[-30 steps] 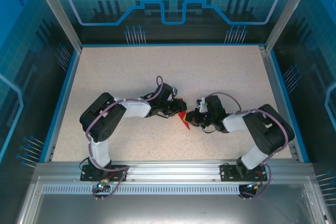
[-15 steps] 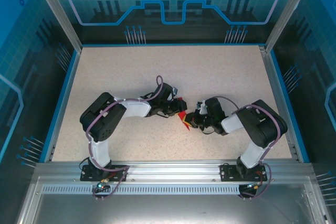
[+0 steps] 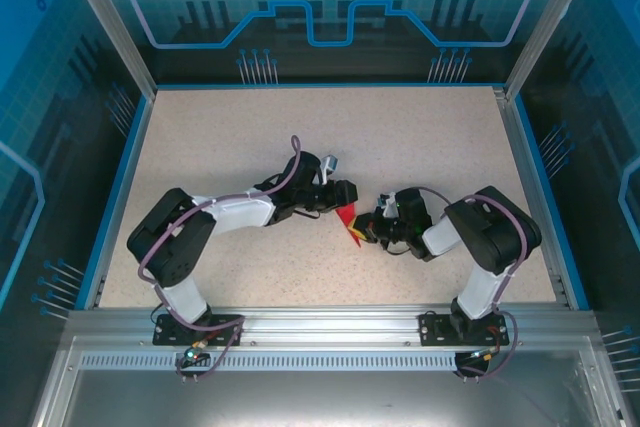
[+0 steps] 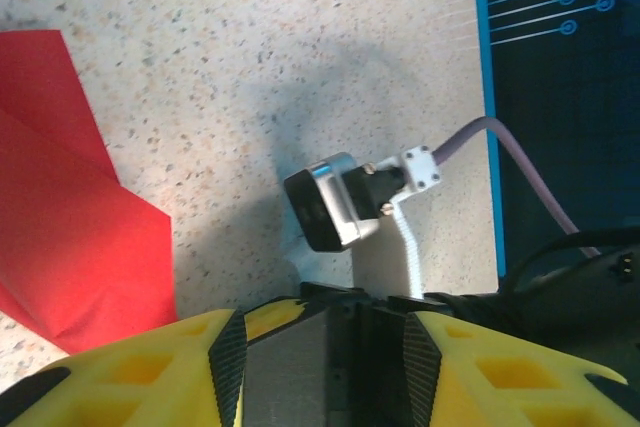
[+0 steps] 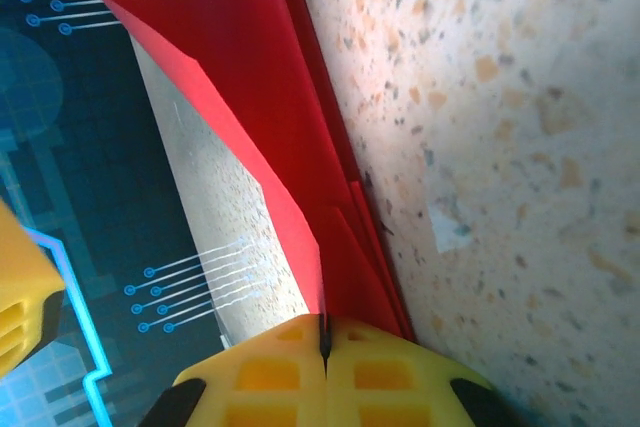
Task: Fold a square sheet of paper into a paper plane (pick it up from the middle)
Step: Fold the wing for the fifth time at the center of the table.
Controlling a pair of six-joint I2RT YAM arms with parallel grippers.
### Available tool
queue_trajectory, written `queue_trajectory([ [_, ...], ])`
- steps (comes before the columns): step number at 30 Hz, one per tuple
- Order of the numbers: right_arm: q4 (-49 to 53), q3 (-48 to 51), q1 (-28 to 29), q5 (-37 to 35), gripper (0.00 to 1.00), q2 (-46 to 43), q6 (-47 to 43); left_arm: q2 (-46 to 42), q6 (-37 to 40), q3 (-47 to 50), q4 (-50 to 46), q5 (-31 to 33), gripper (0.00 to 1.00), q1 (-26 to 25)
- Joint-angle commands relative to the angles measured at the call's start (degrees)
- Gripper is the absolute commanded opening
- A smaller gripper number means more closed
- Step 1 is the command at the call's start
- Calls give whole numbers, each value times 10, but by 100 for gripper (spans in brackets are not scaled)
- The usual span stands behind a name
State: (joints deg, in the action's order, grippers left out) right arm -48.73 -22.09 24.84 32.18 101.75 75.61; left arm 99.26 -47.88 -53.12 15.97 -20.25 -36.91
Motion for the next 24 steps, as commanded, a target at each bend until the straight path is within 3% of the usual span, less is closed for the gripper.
queue_trajectory([
  [1, -50, 4, -12, 18, 3, 22, 41, 18, 10, 11, 13, -7, 48, 3],
  [11, -55, 6, -19, 26, 3, 35, 47, 84, 12, -26, 33, -10, 48, 0],
  [24, 10, 2, -18, 10, 7, 26, 10, 141, 36, -63, -29, 14, 46, 0],
])
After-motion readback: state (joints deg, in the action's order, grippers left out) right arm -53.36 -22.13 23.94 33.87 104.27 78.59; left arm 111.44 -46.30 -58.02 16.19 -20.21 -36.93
